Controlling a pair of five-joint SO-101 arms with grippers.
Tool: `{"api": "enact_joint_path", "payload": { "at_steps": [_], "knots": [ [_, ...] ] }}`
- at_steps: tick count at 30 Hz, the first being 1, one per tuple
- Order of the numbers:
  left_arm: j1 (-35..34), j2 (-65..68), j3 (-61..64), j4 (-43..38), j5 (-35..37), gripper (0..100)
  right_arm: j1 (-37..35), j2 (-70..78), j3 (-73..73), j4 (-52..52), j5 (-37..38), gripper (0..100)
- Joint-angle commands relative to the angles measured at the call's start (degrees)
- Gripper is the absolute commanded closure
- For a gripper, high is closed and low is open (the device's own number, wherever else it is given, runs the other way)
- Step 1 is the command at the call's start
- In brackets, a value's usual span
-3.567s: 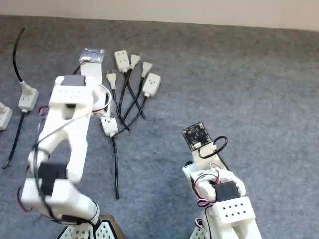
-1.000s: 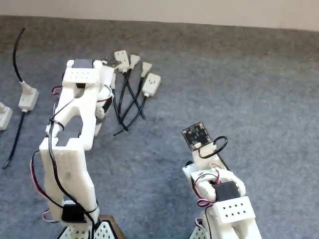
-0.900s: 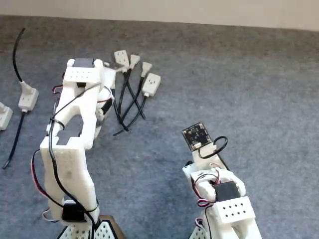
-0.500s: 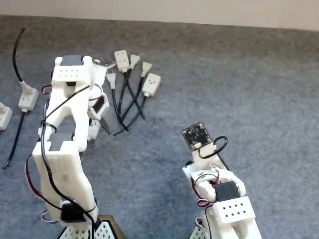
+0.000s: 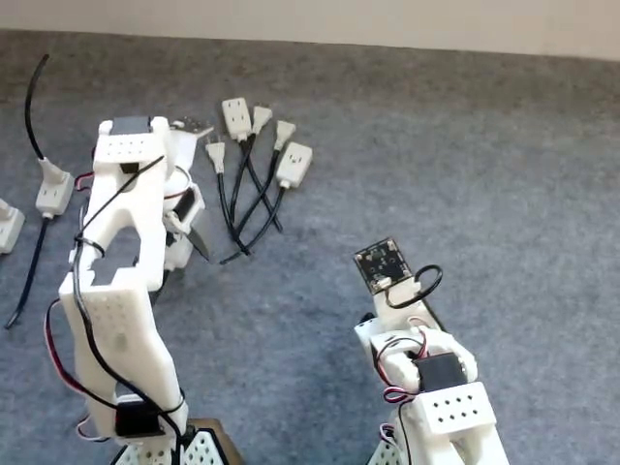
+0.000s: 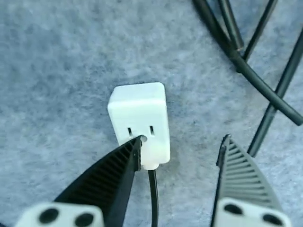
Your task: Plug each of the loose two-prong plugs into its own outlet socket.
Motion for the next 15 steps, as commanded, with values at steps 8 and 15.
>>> {"api": "enact_joint_path", "payload": {
  "at_steps": [8, 15],
  "knots": [
    [-6.64, 6.11, -9.10, 0.35, -3.25, 72, -0.40, 0.75, -0.40, -0.92, 0.79, 79.7],
    [-6.37, 6.02, -13.32, 3.34, -3.08, 81, -0.40, 0.75, -0.40, -0.92, 0.79, 79.7]
  ]
}}
